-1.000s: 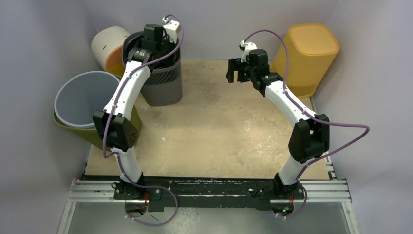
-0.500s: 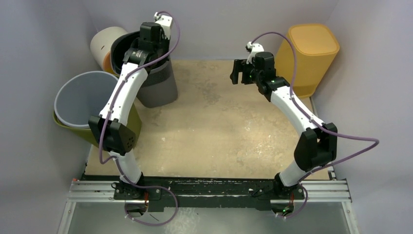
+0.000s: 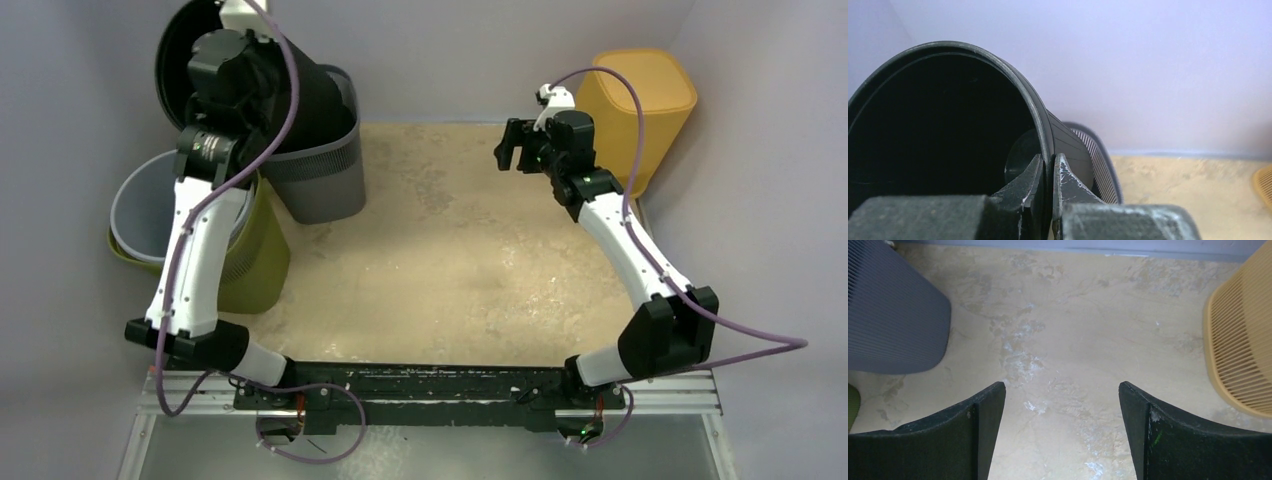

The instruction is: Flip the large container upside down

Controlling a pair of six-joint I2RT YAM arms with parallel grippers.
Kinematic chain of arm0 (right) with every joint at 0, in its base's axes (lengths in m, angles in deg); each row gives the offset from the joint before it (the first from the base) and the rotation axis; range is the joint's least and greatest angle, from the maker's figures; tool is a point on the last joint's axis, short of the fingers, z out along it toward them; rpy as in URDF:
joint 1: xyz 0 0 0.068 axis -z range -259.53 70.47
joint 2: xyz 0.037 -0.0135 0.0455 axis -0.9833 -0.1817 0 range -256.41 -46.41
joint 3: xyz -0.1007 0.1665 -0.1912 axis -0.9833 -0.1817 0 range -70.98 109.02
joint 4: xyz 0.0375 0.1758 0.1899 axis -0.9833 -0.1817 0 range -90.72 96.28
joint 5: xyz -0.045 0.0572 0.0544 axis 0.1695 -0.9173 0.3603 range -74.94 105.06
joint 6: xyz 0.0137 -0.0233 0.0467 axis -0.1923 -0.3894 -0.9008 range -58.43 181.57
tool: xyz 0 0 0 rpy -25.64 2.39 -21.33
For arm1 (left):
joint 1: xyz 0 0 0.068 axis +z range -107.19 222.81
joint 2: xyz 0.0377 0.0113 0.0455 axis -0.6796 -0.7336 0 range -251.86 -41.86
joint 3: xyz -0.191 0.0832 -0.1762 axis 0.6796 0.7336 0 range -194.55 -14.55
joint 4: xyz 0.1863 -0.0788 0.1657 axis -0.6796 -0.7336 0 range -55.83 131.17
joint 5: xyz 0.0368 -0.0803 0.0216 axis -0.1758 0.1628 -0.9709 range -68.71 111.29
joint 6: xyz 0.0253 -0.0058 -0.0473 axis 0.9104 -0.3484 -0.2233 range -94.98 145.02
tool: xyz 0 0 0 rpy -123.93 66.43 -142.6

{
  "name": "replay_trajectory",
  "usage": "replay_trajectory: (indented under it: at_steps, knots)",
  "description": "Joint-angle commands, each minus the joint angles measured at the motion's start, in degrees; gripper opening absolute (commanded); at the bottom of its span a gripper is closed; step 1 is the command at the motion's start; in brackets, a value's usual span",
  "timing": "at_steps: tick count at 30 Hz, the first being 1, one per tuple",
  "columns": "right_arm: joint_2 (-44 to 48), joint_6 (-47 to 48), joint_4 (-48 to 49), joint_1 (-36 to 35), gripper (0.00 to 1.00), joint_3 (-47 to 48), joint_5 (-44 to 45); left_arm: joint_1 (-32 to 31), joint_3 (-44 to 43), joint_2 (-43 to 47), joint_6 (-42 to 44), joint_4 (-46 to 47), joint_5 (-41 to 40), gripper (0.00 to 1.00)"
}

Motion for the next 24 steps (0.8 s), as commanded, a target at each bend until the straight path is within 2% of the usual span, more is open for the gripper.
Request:
replay_trajectory:
  at_steps: [1, 6, 12, 18, 21, 24]
  knots:
    - [5.4, 0.9, 0.3, 0.7, 0.85, 1.4, 2.6, 0.0, -3.1, 6.3, -2.4, 9.0, 0.8, 0.0]
    - [7.5, 1.9, -2.8, 4.2, 0.86, 4.6, 3.3, 0.0, -2.9, 10.5, -8.8, 10.5, 8.4, 0.0]
    - [8.4, 3.8, -5.7, 10.7, 0.86, 9.1, 1.7, 0.1, 4.7, 17.9, -21.1, 19.4, 21.3, 0.0]
    - [10.0, 3.0, -5.8, 13.8, 0.87, 9.9, 0.4, 0.0, 5.8, 22.1, -30.0, 24.0, 27.6, 0.0]
    - [10.0, 2.2, -5.8, 16.9, 0.87, 10.6, -1.1, 0.0, 12.4, 24.7, -39.1, 31.5, 32.6, 0.0]
    - [9.5, 1.5, -5.8, 19.4, 0.87, 12.7, -3.2, 0.0, 24.2, 27.4, -50.7, 44.8, 36.5, 0.0]
